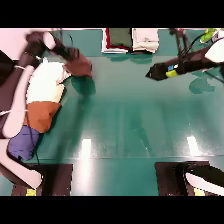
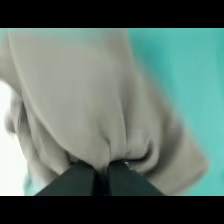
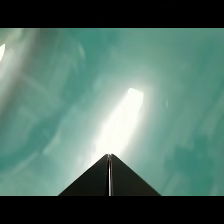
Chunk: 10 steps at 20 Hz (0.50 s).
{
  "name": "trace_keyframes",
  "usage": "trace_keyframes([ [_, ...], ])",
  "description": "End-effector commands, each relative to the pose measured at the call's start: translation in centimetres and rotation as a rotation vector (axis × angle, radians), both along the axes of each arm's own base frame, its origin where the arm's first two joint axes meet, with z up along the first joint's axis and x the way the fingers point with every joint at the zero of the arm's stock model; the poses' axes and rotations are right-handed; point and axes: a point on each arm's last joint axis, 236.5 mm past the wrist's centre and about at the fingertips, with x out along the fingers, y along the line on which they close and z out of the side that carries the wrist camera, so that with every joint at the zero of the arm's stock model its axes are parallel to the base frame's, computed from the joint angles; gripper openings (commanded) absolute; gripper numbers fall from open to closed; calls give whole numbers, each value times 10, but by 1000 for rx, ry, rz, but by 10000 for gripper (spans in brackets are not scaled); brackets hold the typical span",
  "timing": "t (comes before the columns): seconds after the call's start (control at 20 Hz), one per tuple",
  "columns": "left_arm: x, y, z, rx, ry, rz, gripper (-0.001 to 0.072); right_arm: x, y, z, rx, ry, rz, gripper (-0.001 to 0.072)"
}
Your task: Fold the shirts.
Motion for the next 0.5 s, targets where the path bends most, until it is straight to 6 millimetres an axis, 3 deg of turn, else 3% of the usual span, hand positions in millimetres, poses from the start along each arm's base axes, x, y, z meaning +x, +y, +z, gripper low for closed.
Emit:
trace_keyframes([
  [0.0, -45, 16, 148, 2, -261, -13, 28, 1, 1, 66, 19, -131, 19, 16],
  [0.1, -97, 21, 207, 20, -334, -44, 28, 3, -3, 111, 42, -233, 8, 15],
  [0.2, -148, 8, 234, 40, -347, -119, 27, 3, -15, 143, 63, -294, -29, 15],
  [0.3, -179, -20, 230, 38, -296, -203, 27, 5, -29, 165, 92, -326, -87, 15],
  [0.45, -210, -83, 176, 66, -142, -376, 28, 5, -43, 176, 99, -332, -129, 16],
])
